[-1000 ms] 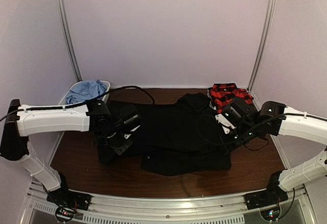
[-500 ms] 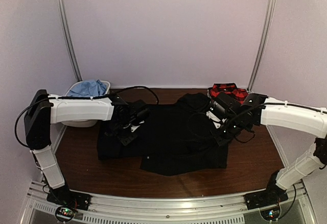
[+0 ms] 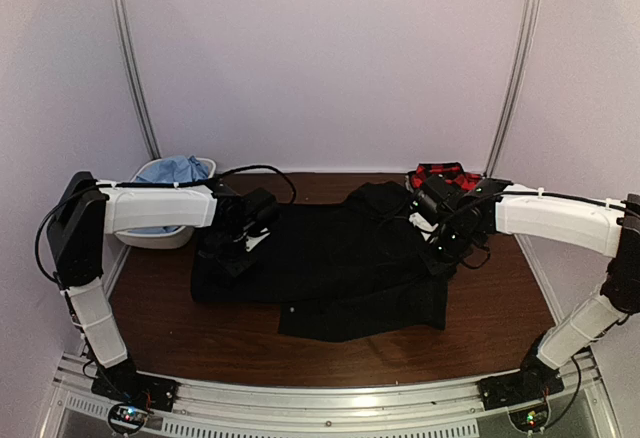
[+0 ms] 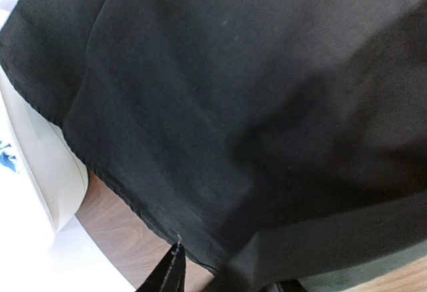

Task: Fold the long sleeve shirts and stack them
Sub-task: Fold the flattened shirt at the center of the board, then pick up the sleeve from the center of the board, then adjust the corner of the shirt at the center of the board, then pick up the sleeve from the center of the board.

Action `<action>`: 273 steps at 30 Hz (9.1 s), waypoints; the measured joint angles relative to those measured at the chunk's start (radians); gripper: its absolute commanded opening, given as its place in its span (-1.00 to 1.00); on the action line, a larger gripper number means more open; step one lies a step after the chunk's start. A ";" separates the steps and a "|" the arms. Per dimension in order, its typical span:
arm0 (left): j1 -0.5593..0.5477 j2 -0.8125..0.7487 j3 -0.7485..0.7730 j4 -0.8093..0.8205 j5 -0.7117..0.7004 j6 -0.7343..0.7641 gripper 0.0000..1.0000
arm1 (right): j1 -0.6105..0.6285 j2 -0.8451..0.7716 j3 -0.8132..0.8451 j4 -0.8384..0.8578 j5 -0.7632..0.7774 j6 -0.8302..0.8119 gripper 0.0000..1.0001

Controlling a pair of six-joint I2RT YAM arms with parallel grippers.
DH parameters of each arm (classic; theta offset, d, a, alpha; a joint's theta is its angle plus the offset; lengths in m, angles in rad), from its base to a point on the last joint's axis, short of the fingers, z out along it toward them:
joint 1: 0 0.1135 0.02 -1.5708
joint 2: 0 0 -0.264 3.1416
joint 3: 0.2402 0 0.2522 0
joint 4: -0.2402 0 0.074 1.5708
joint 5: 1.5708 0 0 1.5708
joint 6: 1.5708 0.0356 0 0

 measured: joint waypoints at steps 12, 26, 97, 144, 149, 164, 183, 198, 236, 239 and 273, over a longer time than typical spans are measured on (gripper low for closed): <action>0.021 0.000 -0.071 0.002 -0.012 -0.002 -0.06 | -0.040 0.109 0.060 0.014 0.003 -0.036 -1.00; 0.021 -0.048 -0.091 0.075 0.007 -0.037 -0.11 | -0.043 0.202 0.113 0.049 0.004 -0.047 -0.83; -0.063 -0.294 -0.221 0.314 0.106 -0.254 0.26 | 0.464 -0.271 -0.764 0.904 0.101 1.012 0.06; -0.053 -0.272 -0.239 0.319 0.080 -0.219 0.29 | 0.448 -0.439 -0.667 0.838 0.190 0.985 -1.00; -0.008 -0.262 -0.256 0.324 0.083 -0.211 0.29 | 0.451 -0.540 -0.542 0.672 0.187 0.917 -1.00; 0.019 -0.259 -0.368 0.397 0.145 -0.251 0.29 | 0.228 -0.433 -0.200 0.484 0.155 0.620 -1.00; 0.181 -0.420 -0.533 0.616 0.336 -0.346 0.35 | -0.054 -0.233 -0.146 0.539 -0.073 0.391 -1.00; 0.369 -0.230 -0.439 0.735 0.640 -0.232 0.26 | -0.073 -0.169 -0.146 0.607 -0.190 0.317 -1.00; 0.393 -0.092 -0.428 0.875 0.717 -0.123 -1.00 | -0.084 -0.158 -0.201 0.678 -0.282 0.297 -1.00; 0.393 -0.092 -0.435 0.880 0.714 -0.123 -1.00 | -0.087 -0.158 -0.201 0.679 -0.283 0.297 -1.00; 0.393 -0.565 -0.592 0.546 0.523 -0.367 -1.00 | -0.150 -0.158 -0.201 0.647 -0.293 0.258 -1.00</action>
